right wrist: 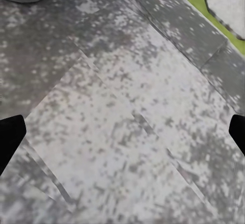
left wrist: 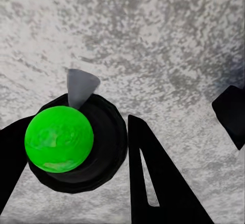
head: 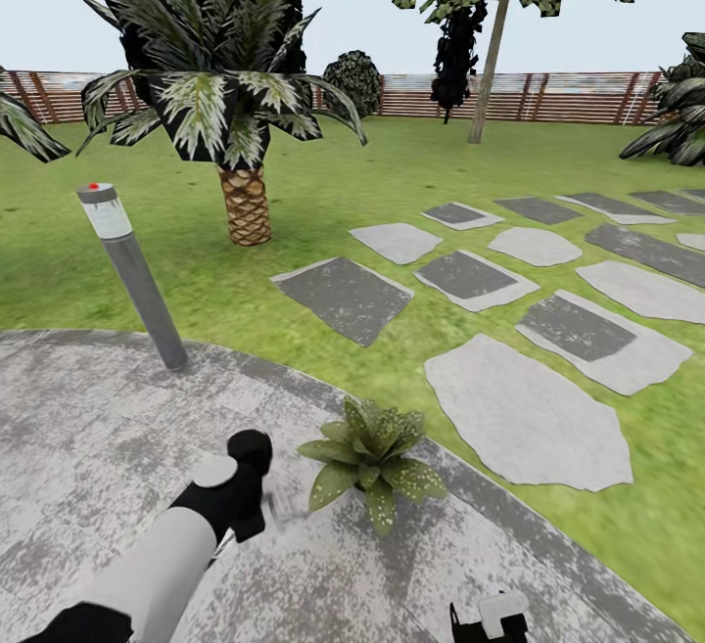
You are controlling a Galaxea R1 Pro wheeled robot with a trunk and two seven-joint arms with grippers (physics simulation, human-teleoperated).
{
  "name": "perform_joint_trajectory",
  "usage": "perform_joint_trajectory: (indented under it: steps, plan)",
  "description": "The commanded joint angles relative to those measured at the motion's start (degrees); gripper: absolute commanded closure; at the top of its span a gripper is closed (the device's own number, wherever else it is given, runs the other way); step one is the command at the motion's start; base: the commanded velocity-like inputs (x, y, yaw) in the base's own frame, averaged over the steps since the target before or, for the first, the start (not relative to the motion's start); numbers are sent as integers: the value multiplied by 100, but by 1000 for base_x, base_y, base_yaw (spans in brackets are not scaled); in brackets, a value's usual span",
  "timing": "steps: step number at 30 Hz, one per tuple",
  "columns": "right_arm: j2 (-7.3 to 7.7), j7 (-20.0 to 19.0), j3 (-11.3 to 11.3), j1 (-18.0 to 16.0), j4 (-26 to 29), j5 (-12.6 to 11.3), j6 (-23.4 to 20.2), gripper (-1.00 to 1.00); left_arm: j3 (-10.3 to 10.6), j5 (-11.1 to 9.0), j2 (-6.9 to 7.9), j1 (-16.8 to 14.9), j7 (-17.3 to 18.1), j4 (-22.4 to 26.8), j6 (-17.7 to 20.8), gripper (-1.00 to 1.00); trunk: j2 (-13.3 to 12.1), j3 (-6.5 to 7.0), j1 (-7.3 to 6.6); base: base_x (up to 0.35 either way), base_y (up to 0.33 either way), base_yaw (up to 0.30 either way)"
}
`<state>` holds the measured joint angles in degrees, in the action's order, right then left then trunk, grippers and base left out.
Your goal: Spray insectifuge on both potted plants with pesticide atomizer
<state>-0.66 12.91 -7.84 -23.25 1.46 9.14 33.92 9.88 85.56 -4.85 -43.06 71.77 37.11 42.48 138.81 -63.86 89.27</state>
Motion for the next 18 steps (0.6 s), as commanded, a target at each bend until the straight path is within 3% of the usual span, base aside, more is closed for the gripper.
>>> perform_joint_trajectory:
  steps: [1, 7, 18]
  plan:
    - [-10, 57, -35, -4, -6, 38, 1, -100, -70, 30, 1, -16, 50, 15, 60, 100, 2, -5, -1, 0, 0, 0]
    - [-23, 46, -35, -4, -6, 36, 1, -100, -312, 48, -2, -111, 71, 24, 110, 100, 2, -5, -1, 0, 0, -39]
    - [-8, 54, -34, -4, -6, 36, 1, -100, -326, 56, -7, -71, 47, 25, 110, 100, 2, -5, -1, 1, 4, -254]
